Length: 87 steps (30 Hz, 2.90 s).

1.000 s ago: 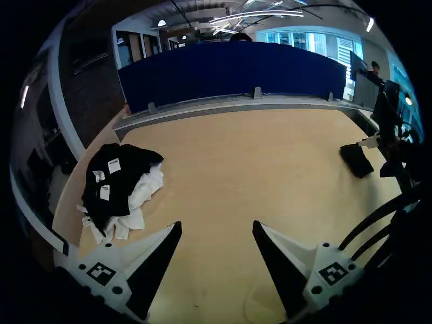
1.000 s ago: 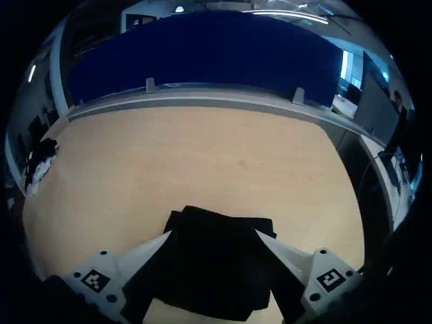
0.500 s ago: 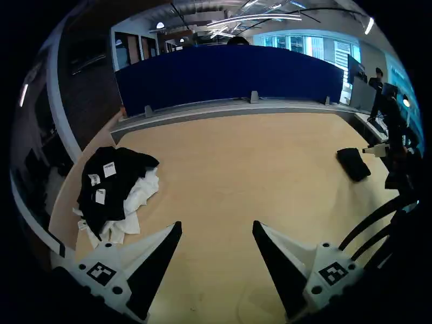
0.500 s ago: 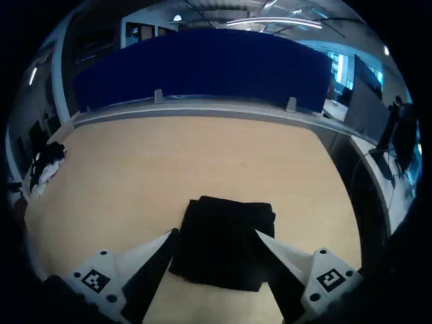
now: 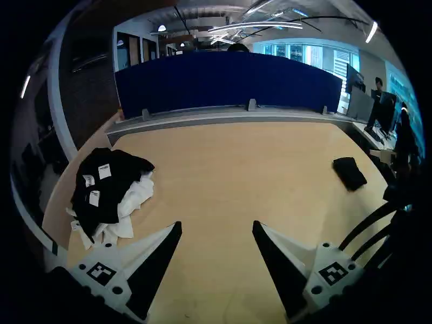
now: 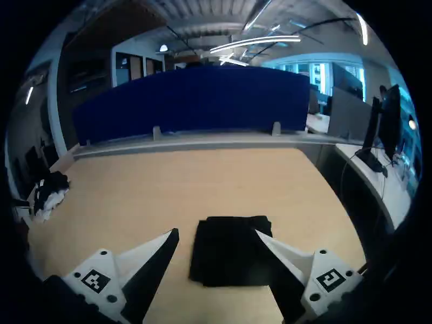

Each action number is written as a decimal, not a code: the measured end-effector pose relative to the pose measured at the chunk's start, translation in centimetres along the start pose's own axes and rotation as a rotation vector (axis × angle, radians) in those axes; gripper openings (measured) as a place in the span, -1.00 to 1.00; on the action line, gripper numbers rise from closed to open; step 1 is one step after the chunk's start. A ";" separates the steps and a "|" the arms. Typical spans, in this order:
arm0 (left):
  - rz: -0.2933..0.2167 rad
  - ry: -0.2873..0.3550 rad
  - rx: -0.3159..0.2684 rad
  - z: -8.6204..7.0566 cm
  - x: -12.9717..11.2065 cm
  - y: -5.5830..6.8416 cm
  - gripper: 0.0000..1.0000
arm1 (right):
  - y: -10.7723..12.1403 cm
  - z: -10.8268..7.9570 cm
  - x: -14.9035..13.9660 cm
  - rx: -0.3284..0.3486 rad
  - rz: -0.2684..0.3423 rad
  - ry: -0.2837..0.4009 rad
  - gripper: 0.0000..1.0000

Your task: Fold towel

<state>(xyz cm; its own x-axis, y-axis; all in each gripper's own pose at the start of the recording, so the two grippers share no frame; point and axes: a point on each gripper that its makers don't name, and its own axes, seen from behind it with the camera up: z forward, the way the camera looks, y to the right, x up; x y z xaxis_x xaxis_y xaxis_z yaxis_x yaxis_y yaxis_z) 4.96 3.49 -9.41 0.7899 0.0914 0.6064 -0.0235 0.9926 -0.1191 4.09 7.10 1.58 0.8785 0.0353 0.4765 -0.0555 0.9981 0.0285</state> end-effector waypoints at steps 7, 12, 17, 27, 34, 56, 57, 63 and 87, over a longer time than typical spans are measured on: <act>-0.002 0.013 -0.004 0.3 0.3 0.1 0.95 | -0.5 -2.4 1.9 -0.048 0.039 0.147 1.00; 0.005 0.042 -0.006 0.4 1.2 0.1 0.95 | -1.2 -3.7 2.4 -0.053 0.046 0.177 1.00; 0.001 0.125 -0.002 0.3 3.3 -0.3 0.95 | -1.7 -4.9 2.9 -0.054 0.041 0.194 0.99; 0.023 0.340 0.009 -0.6 8.8 -0.8 0.95 | -2.8 -6.6 2.6 -0.048 0.041 0.196 1.00; 0.026 0.478 0.020 -2.2 12.0 -0.9 0.95 | -3.5 -7.4 3.0 -0.042 0.037 0.206 1.00; -0.025 0.609 0.037 -3.3 14.9 -1.7 0.94 | -8.6 -9.9 9.1 -0.046 -0.009 0.404 0.99; -0.024 0.613 0.038 -3.3 15.0 -1.7 0.94 | -8.9 -10.0 9.4 -0.047 -0.008 0.412 0.99; -0.020 0.631 0.046 -3.0 15.4 -1.5 0.94 | -10.1 -9.8 10.1 -0.047 0.028 0.436 0.99; -0.006 0.639 0.084 0.5 11.1 -2.6 0.94 | -10.7 -7.7 9.0 -0.068 -0.103 0.441 1.00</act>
<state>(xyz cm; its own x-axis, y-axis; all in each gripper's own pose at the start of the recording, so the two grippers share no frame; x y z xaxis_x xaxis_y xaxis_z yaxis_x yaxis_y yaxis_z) 13.48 1.96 -1.98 0.9988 0.0460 0.0156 -0.0453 0.9982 -0.0396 16.27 -2.86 -1.20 0.9967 -0.0601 0.0541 0.0607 0.9981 -0.0090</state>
